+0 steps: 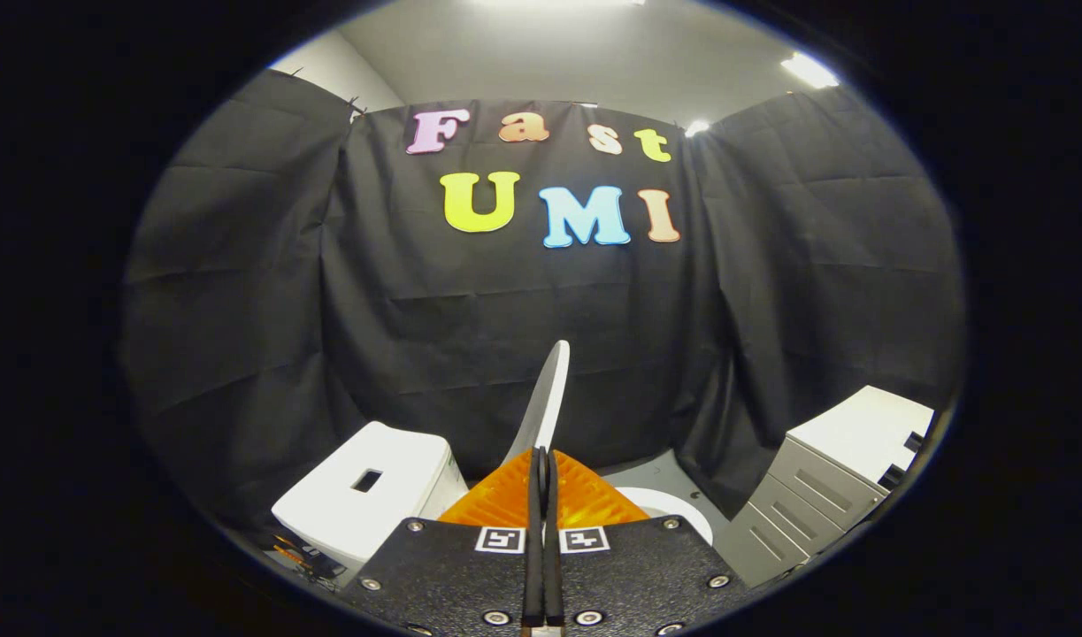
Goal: Open the toilet lid.
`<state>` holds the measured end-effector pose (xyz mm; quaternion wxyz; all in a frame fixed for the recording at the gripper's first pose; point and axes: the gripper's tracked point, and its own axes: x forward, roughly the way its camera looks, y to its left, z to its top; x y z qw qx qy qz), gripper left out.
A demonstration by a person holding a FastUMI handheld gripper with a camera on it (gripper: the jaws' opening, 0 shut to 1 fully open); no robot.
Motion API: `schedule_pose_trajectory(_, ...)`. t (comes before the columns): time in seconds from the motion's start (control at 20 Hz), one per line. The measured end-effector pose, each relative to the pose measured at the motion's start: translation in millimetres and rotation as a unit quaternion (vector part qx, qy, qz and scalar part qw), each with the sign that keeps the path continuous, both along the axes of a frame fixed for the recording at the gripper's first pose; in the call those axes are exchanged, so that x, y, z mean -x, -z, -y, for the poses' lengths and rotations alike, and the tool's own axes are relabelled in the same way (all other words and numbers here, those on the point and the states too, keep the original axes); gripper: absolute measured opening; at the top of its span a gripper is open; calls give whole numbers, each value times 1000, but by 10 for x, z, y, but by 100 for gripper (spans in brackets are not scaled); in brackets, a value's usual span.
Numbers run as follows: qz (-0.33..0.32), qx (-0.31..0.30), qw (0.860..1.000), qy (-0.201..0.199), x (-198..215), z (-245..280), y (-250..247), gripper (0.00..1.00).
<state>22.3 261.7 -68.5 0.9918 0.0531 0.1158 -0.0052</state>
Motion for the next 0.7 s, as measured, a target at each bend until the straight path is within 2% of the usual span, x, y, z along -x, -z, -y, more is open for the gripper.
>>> schedule_pose_trajectory(0.45, 36, 27, 998, -52, -35, -666, -191, 0)
schedule_pose_trajectory(0.7, 32, 61, 996, -59, -43, -961, -214, 0)
